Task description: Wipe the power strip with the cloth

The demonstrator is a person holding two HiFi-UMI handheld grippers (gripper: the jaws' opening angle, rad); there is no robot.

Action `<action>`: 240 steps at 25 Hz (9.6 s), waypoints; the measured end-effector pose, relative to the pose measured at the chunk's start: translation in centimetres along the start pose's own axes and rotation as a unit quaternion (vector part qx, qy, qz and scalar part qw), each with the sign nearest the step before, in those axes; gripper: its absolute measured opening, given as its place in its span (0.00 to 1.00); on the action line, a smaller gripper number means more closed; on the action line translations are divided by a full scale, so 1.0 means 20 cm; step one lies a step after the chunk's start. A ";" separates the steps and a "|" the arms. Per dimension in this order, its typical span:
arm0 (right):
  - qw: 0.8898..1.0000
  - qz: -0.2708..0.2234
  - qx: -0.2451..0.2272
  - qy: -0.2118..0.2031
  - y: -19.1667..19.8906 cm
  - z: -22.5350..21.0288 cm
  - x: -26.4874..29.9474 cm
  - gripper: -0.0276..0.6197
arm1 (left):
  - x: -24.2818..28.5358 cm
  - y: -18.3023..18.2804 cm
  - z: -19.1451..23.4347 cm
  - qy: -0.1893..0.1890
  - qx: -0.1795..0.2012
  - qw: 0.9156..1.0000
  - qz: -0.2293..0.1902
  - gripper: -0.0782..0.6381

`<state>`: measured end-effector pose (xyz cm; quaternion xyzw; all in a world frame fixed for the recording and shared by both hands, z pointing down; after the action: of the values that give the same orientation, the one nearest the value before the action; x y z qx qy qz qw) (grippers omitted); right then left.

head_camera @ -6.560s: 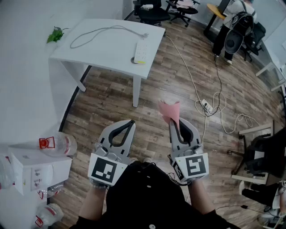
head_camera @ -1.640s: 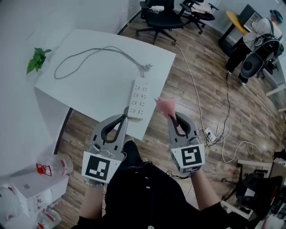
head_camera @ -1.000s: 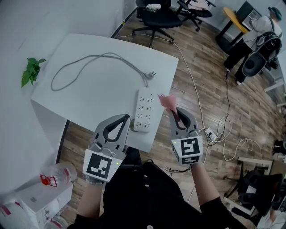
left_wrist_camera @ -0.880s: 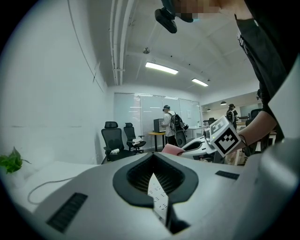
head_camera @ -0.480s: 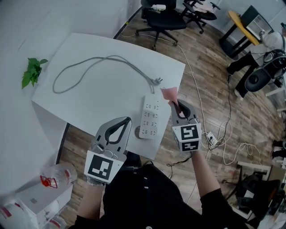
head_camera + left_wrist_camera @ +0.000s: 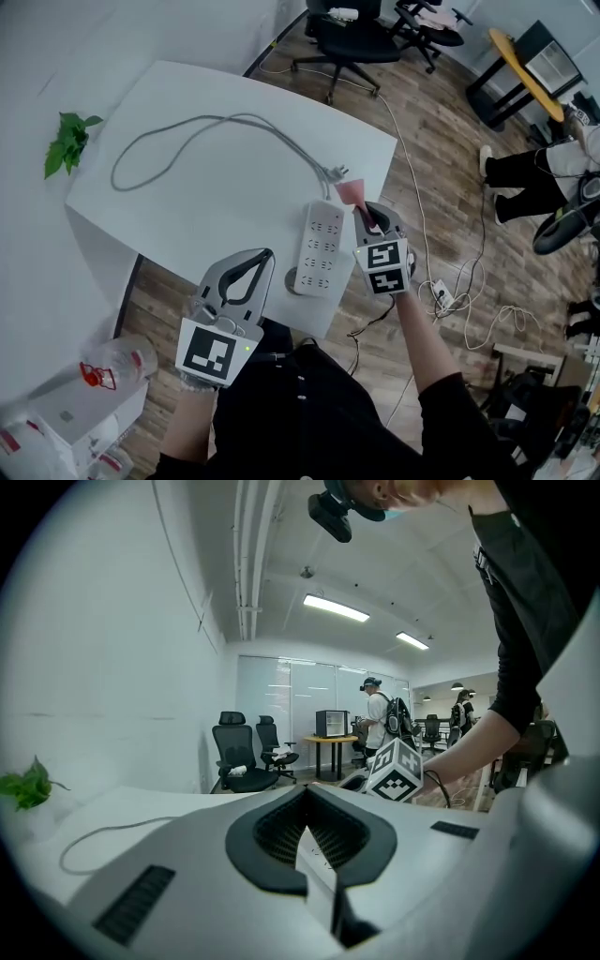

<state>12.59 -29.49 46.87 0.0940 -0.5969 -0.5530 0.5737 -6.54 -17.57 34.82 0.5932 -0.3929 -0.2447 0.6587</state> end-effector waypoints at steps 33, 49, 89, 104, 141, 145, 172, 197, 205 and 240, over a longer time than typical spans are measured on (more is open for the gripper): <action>0.989 0.085 -0.059 -0.104 0.25 0.26 0.15 0.13 | -0.06 0.05 -0.03 -0.006 -0.004 1.000 0.011 0.12; 0.985 0.074 -0.040 -0.153 0.33 0.49 -0.08 0.13 | -0.06 0.02 -0.09 0.000 0.003 1.000 0.004 0.12; 0.967 0.066 -0.039 -0.241 0.47 0.85 -0.44 0.13 | -0.03 -0.01 -0.18 0.001 0.012 1.000 -0.003 0.12; 0.986 0.025 0.016 -0.166 0.26 0.50 -0.34 0.13 | -0.02 0.00 -0.14 0.000 0.009 1.000 -0.004 0.12; 0.977 0.084 -0.103 -0.165 0.05 0.31 0.30 0.13 | -0.08 0.08 0.05 -0.040 -0.001 0.999 0.014 0.12; 0.974 0.088 -0.106 -0.179 0.07 0.35 0.29 0.13 | -0.09 0.09 0.05 -0.040 -0.003 0.999 0.017 0.12; 0.954 0.063 -0.070 -0.284 0.20 0.81 -0.08 0.13 | -0.12 0.07 -0.01 -0.043 0.001 0.999 0.011 0.12; 0.944 0.051 -0.055 -0.322 0.30 1.09 -0.32 0.13 | -0.11 0.05 -0.10 -0.026 0.024 0.999 -0.001 0.12; 0.966 0.020 -0.020 -0.257 0.20 0.94 -0.33 0.13 | -0.10 0.03 -0.12 -0.019 0.024 1.000 0.000 0.12; 0.992 -0.082 0.100 -0.005 0.04 0.28 -0.84 0.13 | 0.03 -0.11 -0.20 0.023 0.046 0.998 -0.020 0.12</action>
<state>14.08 -13.64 39.32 0.1968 -0.6426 -0.5360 0.5109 -2.55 -16.08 32.97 0.6361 -0.3766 -0.2253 0.6346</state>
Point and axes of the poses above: the fingertips, and each gripper's own axes: x forward along the fingers, z to its left, y out of its underside, the point moved 2 cm from there along -x, backward along the fingers, and after that the axes turned 3 degrees about -y, right-handed, at the moved point
